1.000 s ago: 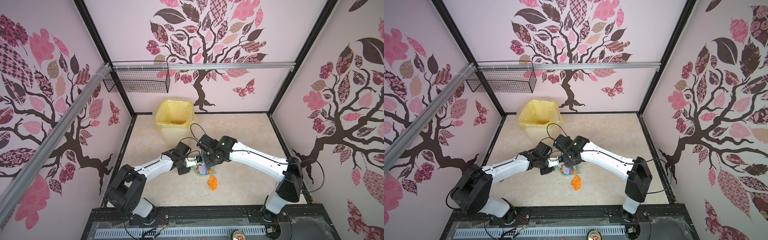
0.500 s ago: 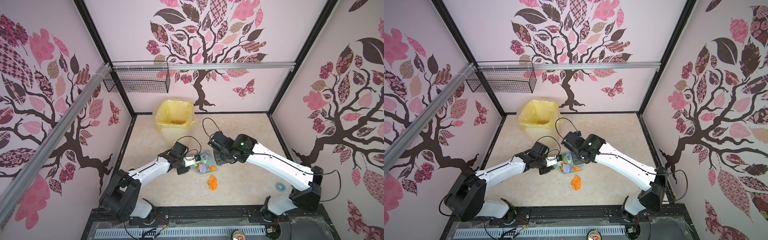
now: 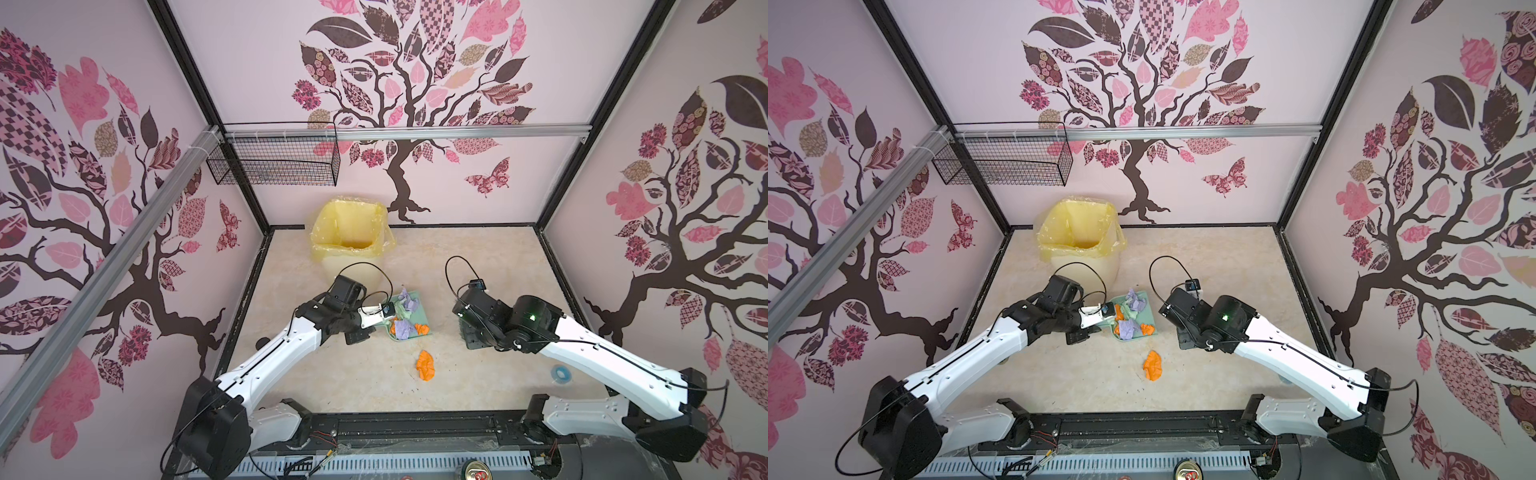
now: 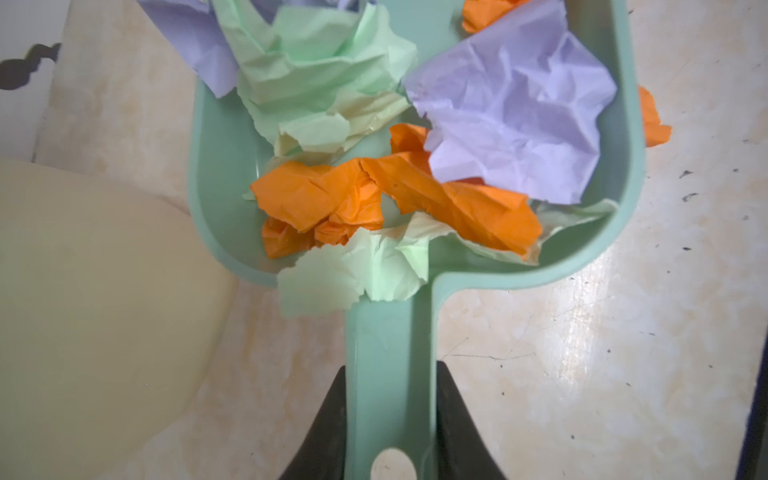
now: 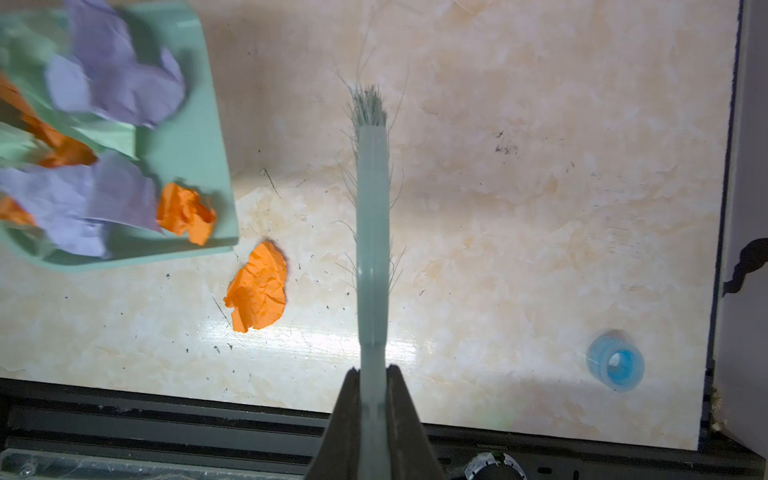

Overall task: Sweep away the paper scraps from the table
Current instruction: 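Carry the filled dustpan over the bin with the left gripper while the right brush withdraws, then tip the dustpan with the left gripper to pour scraps into the bin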

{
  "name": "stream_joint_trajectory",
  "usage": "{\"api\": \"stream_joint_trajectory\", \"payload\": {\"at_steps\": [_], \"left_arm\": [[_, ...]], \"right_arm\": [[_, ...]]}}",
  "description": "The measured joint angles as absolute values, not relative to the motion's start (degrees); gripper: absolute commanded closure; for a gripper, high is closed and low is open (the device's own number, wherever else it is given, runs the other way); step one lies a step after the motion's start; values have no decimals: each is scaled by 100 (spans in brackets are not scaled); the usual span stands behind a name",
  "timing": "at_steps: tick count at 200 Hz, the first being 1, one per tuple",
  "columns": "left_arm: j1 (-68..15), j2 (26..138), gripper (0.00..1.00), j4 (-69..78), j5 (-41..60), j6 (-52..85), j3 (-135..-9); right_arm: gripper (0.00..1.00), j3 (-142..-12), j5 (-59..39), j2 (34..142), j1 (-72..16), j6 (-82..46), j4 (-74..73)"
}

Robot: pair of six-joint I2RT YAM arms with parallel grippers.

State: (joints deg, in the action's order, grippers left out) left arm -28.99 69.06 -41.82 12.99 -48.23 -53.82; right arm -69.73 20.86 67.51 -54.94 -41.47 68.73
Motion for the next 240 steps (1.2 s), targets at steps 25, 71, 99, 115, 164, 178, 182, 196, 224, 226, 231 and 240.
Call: {"api": "stream_joint_trajectory", "payload": {"at_steps": [25, 71, 99, 115, 164, 178, 182, 196, 224, 226, 231, 240], "left_arm": [[-2491, 6707, 100, -4871, 1452, -5089, -6167], [-1448, 6855, 100, -6237, 1850, -5828, -7846], [-827, 7343, 100, -7043, 2130, -6326, -8855], [-513, 7723, 100, -7498, 2303, -6593, -9424], [204, 8932, 100, -8565, 2628, -7100, -11312], [342, 9341, 100, -8814, 2668, -7207, -11970], [375, 9478, 100, -8888, 2655, -7225, -12171], [460, 9898, 100, -9037, 2622, -7293, -12759], [495, 10637, 100, -9209, 2375, -7378, -13649], [495, 10685, 100, -9220, 2346, -7382, -13703], [495, 10801, 100, -9238, 2279, -7393, -13826], [495, 10989, 100, -9258, 2150, -7415, -14046]], "right_arm": [[100, -6604, 2005, 6657, -5465, -4206, 6678], [100, -6278, 1896, 6600, -5419, -4217, 6364], [100, -6149, 1813, 6595, -5417, -4213, 6182], [100, -6119, 1787, 6595, -5417, -4211, 6090], [100, -5804, 1719, 6589, -5374, -4209, 5902], [100, -5719, 1693, 6573, -5363, -4209, 5883], [100, -5706, 1686, 6569, -5358, -4211, 5881], [100, -5655, 1664, 6539, -5354, -4211, 5833], [100, -5572, 1627, 6525, -5354, -4209, 5730], [100, -5566, 1623, 6525, -5354, -4209, 5725], [100, -5548, 1619, 6525, -5354, -4206, 5717], [100, -5533, 1614, 6525, -5354, -4204, 5714]]}}
